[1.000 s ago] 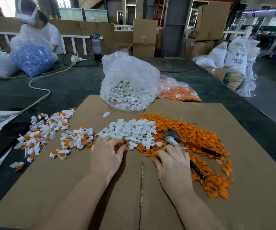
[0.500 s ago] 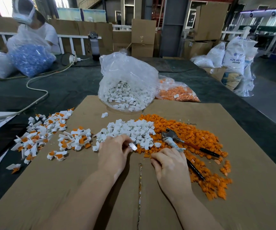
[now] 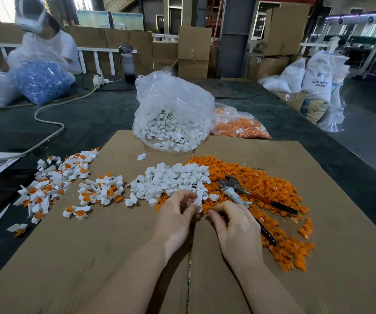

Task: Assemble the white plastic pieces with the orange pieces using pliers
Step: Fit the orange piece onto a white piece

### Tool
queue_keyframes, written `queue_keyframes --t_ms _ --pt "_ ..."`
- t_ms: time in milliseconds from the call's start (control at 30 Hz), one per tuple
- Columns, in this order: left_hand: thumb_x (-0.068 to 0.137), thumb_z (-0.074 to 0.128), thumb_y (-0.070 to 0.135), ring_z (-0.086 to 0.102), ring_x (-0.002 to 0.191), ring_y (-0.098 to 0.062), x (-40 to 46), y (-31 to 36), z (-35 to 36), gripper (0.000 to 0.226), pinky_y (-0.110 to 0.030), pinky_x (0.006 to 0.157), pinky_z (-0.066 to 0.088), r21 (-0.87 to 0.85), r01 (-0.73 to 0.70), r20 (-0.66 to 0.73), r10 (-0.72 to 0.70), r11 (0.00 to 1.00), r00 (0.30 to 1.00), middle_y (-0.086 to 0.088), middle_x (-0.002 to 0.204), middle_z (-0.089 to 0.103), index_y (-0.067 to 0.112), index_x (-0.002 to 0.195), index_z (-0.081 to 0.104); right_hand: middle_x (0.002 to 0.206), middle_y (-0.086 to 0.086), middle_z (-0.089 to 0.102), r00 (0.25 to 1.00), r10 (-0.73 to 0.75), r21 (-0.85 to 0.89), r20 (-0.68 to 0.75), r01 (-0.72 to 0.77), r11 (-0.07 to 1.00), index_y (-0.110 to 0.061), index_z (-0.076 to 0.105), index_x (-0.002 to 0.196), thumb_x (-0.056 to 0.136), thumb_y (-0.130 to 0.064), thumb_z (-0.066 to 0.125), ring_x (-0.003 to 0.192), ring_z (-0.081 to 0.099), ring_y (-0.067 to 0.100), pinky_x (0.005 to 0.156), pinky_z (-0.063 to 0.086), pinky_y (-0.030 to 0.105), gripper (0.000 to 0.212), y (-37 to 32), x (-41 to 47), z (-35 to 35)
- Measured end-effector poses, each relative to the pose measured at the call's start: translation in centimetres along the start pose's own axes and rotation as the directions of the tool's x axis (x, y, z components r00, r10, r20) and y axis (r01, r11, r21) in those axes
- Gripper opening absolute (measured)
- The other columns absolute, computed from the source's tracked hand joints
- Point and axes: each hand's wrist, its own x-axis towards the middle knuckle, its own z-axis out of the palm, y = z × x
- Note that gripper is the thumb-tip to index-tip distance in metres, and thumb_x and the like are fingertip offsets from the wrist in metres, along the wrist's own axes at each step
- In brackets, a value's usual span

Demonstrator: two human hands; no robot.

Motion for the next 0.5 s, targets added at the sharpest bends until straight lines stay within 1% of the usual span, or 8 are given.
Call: queue_keyframes --t_ms 67,100,133,233,300,400,500 --pt "0.091 0.057 0.008 0.065 0.071 -0.012 -0.16 0.02 0.16 0.015 -0.026 0.076 0.054 -0.066 0.017 0.048 -0.014 0.998 0.999 -0.004 0.083 0.063 0.02 0.098 0.062 0.067 -0.006 0.063 1.0 -0.027 -0.014 0.0 0.027 1.0 -0.013 0.067 0.072 0.075 -0.01 0.077 0.063 0.057 0.012 0.059 0.049 0.027 0.01 -0.07 0.04 0.04" --pt "0.091 0.056 0.008 0.066 0.07 -0.012 -0.17 0.0 0.13 0.015 -0.027 0.076 0.055 -0.08 0.018 0.058 -0.013 0.997 0.998 -0.005 0.084 0.063 0.019 0.097 0.063 0.066 -0.006 0.063 0.999 -0.035 -0.024 0.003 0.035 0.999 -0.013 0.066 0.072 0.075 -0.01 0.076 0.062 0.057 0.012 0.058 0.049 0.027 0.011 -0.07 0.04 0.08" --pt "0.091 0.056 0.007 0.066 0.068 -0.012 -0.2 -0.04 0.02 0.014 -0.027 0.073 0.055 -0.098 0.019 0.063 -0.013 0.995 0.998 -0.006 0.083 0.063 0.019 0.095 0.062 0.065 -0.005 0.062 0.999 -0.04 -0.035 0.004 0.04 0.999 -0.013 0.066 0.071 0.075 -0.01 0.076 0.061 0.056 0.012 0.057 0.048 0.027 0.012 -0.07 0.07 0.13" --pt "0.09 0.055 0.003 0.063 0.059 -0.01 -0.41 0.02 -0.18 0.009 -0.019 0.06 0.052 -0.172 0.031 0.074 -0.018 0.985 0.997 -0.012 0.077 0.059 0.012 0.091 0.057 0.063 -0.004 0.061 0.999 -0.038 -0.06 -0.006 0.037 0.998 -0.012 0.064 0.069 0.075 -0.01 0.077 0.059 0.056 0.014 0.055 0.046 0.027 0.014 -0.02 0.05 0.24" --pt "0.09 0.054 0.001 0.062 0.057 -0.009 -0.53 -0.07 -0.07 0.009 -0.017 0.057 0.051 -0.171 0.033 0.086 -0.019 0.985 0.996 -0.013 0.074 0.056 0.009 0.089 0.055 0.062 -0.003 0.06 0.999 -0.047 -0.069 -0.011 0.046 0.997 -0.011 0.062 0.068 0.075 -0.01 0.077 0.057 0.056 0.015 0.054 0.046 0.028 0.016 0.0 0.04 0.29" --pt "0.09 0.055 0.002 0.063 0.059 -0.01 -0.66 -0.18 0.14 0.005 -0.018 0.059 0.051 -0.145 0.03 0.086 -0.018 0.989 0.996 -0.013 0.074 0.057 0.007 0.091 0.056 0.056 0.0 0.056 0.996 -0.088 -0.099 -0.008 0.086 0.991 -0.009 0.058 0.063 0.072 -0.008 0.079 0.052 0.053 0.018 0.05 0.047 0.03 0.022 -0.03 0.01 0.37" --pt "0.089 0.056 0.001 0.062 0.058 -0.009 -0.85 -0.24 0.22 0.005 -0.019 0.059 0.051 -0.164 0.028 0.072 -0.016 0.986 0.997 -0.013 0.074 0.057 0.004 0.093 0.056 0.052 0.001 0.051 0.991 -0.134 -0.125 0.007 0.134 0.983 -0.008 0.053 0.059 0.068 -0.005 0.08 0.048 0.049 0.019 0.046 0.045 0.03 0.028 -0.05 -0.04 0.41"
